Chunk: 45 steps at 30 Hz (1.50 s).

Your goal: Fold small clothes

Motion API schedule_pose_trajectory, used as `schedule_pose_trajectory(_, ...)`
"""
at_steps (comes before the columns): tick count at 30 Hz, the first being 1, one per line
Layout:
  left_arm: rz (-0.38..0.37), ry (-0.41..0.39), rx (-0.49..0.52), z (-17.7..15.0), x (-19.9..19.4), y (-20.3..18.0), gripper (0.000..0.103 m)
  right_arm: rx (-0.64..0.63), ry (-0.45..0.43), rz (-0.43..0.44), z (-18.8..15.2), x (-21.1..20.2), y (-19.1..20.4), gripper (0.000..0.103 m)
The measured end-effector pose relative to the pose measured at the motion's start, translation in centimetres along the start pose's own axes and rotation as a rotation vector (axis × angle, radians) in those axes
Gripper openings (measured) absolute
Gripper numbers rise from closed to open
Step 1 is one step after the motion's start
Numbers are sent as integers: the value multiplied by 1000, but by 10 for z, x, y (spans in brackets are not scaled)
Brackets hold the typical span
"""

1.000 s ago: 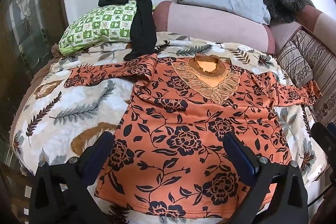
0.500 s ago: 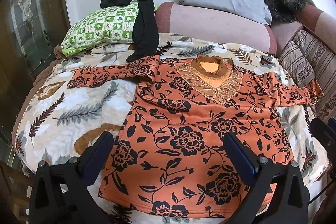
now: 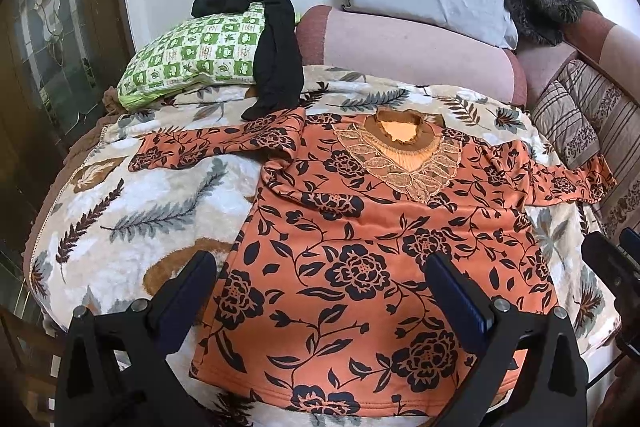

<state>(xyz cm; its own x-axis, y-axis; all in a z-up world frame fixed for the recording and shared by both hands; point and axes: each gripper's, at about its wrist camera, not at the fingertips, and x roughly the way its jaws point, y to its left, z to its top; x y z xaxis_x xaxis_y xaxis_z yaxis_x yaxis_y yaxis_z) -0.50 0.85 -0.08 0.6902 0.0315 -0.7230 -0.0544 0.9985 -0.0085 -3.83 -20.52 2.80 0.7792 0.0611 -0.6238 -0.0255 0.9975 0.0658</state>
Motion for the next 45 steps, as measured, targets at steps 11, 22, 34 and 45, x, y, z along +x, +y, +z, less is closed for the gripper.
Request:
schedule_pose_trajectory(11, -1, 0, 1, 0, 0, 1, 103, 4, 1, 2, 2, 1, 1, 103)
schedule_pose_trajectory(22, -1, -1, 0, 2, 0, 1, 103, 3, -1, 5, 3, 2, -1, 103)
schedule_pose_trajectory(34, 2, 7, -3, 1, 4, 1, 103, 10, -5, 13, 1, 4, -1, 103)
schedule_pose_trajectory(45, 3, 7, -5, 1, 5, 1, 103, 11, -1, 17, 1, 6, 1, 103)
